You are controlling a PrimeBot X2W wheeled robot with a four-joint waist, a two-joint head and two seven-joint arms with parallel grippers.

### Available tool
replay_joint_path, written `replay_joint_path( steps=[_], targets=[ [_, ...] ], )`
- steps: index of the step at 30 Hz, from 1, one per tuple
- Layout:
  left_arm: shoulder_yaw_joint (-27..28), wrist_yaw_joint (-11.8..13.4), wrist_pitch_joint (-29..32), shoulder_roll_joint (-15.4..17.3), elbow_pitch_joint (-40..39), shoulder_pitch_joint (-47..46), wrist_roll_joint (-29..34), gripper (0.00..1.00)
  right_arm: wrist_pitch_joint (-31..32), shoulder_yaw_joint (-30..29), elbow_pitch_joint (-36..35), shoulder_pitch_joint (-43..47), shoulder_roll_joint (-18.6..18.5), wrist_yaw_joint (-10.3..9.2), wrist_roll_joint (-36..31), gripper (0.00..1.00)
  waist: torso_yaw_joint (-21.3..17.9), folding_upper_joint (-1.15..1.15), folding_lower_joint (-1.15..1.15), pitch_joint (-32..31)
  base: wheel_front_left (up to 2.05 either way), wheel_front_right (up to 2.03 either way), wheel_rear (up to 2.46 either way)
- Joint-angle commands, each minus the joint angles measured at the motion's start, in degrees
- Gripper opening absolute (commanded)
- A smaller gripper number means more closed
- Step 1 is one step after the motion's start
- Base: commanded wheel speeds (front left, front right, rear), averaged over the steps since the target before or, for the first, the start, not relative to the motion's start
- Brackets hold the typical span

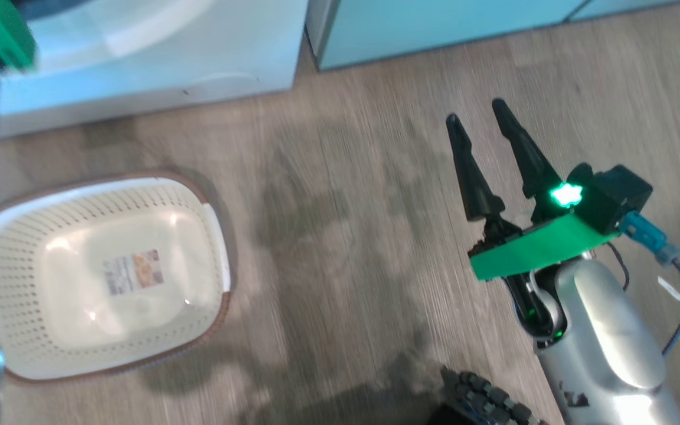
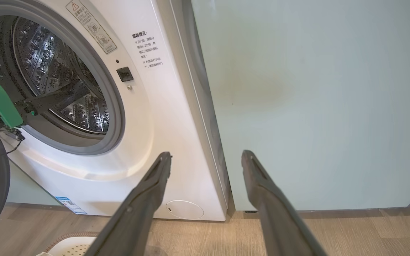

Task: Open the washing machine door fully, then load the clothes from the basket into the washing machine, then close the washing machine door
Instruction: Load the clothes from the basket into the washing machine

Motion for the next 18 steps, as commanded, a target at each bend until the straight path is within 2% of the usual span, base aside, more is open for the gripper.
replay_joint_path(
  steps=[1, 18],
  targets=[
    [1.5, 0.2, -0.5, 1.6, -2.5, 0.2, -0.5, 1.0, -0.5, 0.6, -1.3, 1.4, 0.1, 0.0, -0.5, 1.0, 1.5, 0.0, 0.0, -2.7, 0.0, 0.0, 0.0],
    [5.1, 1.8, -0.5, -5.6, -22.7, 30.0, -0.4, 1.0, -0.5, -1.5, 0.7, 7.9, 0.1, 0.0, -4.4, 1.0, 5.5, 0.0, 0.0, -18.0, 0.0, 0.0, 0.0]
  ],
)
